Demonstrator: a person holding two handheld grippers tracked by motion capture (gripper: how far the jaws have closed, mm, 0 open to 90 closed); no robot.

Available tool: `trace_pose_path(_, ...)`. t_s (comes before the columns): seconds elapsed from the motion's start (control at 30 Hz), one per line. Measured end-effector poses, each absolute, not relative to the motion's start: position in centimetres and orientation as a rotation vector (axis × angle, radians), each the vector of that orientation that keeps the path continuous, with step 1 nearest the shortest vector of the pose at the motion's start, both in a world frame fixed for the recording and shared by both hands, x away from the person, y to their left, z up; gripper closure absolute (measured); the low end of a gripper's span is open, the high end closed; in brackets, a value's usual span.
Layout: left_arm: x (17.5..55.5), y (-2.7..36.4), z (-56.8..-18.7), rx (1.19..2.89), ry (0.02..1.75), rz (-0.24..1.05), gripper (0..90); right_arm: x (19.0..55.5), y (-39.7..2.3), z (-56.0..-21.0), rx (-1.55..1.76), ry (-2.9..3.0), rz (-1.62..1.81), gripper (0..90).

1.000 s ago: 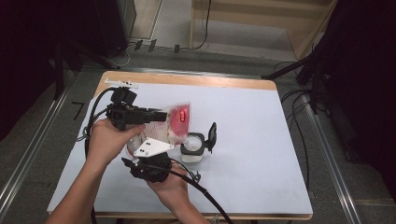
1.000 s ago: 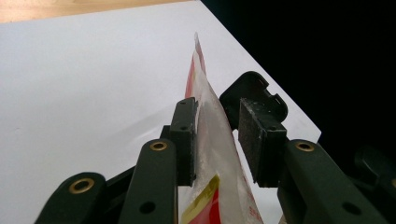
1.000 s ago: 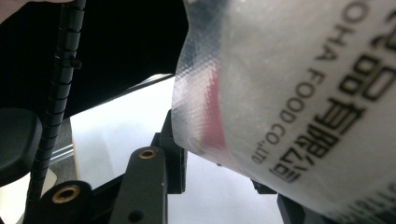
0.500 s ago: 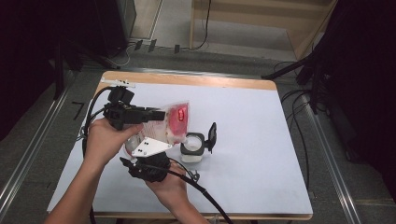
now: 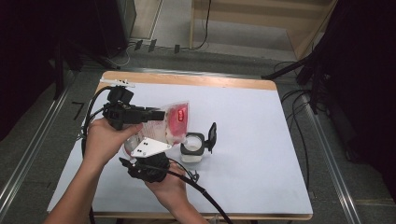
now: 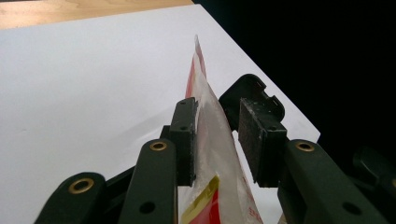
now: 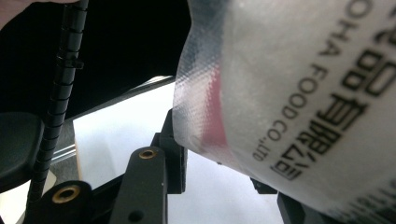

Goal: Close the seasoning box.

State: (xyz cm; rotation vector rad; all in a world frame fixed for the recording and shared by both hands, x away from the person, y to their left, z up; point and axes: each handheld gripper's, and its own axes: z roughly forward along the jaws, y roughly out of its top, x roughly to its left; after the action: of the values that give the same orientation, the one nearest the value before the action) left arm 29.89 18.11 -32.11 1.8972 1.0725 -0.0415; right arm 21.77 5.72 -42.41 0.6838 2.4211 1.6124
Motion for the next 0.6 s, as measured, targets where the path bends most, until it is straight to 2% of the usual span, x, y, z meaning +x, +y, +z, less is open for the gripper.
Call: trace_pose_path(0.6,29.83,17.78,-32.19,1.898,1.066,-0.042,67.6,21.69,5.56,-42.44,0.697,2.420,1.617,64.2)
